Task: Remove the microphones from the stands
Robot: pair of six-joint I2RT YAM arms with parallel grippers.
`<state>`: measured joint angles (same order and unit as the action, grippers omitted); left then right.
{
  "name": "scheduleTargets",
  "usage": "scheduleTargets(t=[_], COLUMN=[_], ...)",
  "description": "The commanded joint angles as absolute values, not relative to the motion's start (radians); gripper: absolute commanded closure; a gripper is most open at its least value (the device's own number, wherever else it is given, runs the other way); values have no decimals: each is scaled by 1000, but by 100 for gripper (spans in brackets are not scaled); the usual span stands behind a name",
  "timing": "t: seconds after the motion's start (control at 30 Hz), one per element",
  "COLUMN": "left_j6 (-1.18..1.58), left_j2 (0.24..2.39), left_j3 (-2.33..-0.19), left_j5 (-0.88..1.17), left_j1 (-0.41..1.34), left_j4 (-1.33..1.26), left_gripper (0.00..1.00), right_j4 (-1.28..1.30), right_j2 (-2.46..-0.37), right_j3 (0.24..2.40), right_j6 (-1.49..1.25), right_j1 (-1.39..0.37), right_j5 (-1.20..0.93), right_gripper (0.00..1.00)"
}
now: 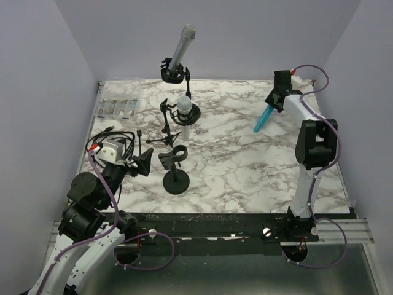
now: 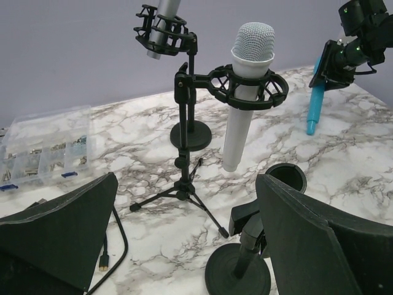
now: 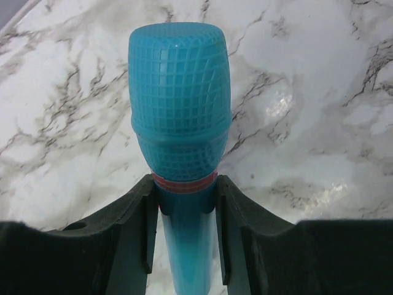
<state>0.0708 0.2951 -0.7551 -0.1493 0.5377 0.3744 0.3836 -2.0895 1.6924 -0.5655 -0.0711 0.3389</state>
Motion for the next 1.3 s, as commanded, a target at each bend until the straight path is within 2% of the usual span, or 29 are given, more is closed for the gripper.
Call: scheduleTargets(t=[0.0,0.27,0.43,0.7,0.83,1.07,1.17,1.27], left_j6=[66,71,69,66,65,61,58,56], left_j2=[280,273,273,274,275,284,290,297], left_j3=[-747,-742,-739,-735,-734,-732,-730,-729], left_j5=[-187,-211,-233,-253,-257,-270,-277,-285], left_j1=[533,534,534,534,533,534,534,534], left_j4=[358,355,353,353,353,353,353,354], left_gripper=[1,1,1,2,1,1,1,1], right_j4=[427,475,512,509,508,527,550,547], right_j2=[-2197,-2369,-2440,-2485,-2493,-2473,-2441,-2364], right_j3=[1790,1968,2077,2092,2101,2141,2160,2113], right_j6=[-586,-528,-489,-480,-465,-442,-442,-443], right_j1=[-5,71,75,83,84,84,84,81], right_j5=[256,264,277,253,229,206,207,206], right_gripper=[99,98,87,75,61,23,18,16])
